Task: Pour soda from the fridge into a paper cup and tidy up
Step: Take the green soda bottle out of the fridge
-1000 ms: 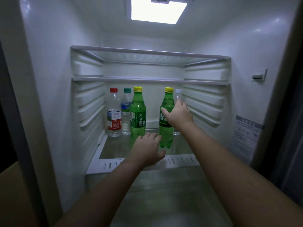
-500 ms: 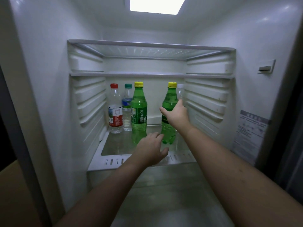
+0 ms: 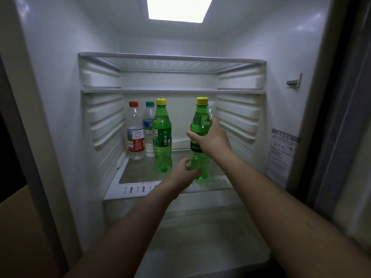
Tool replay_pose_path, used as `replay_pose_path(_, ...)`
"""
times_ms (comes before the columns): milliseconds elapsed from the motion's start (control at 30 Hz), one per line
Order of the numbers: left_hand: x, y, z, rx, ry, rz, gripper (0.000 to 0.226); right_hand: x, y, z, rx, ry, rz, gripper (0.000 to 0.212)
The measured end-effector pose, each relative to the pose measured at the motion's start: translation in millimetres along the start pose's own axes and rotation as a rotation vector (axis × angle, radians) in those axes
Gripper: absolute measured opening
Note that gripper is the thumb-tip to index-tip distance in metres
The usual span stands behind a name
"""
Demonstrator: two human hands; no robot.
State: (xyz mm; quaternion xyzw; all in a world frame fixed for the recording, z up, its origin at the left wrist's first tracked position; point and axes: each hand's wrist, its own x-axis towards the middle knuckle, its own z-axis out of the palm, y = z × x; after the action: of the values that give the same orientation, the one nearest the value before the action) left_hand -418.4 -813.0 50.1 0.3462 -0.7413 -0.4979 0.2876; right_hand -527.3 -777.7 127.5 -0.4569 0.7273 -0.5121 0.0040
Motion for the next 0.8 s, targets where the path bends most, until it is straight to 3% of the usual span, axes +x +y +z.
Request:
replay_pose_path(267,-26,7,9,-0.575,-0.132,-0.201,0.043,-27,-8,-24,0.013,-0.021,-0.026,0.079)
replay_pose_path(633,-105,8,26,-0.658,-0.165,-0.173,0.026,-91,-15,-66,0.013,-0.087,-0.030,0.088)
replay_pose_path(800,-152,6,45,-0.628,-0.128,-0.163,0.033,-132,-12,-91,0.077,-0.116,-0.053,0.063)
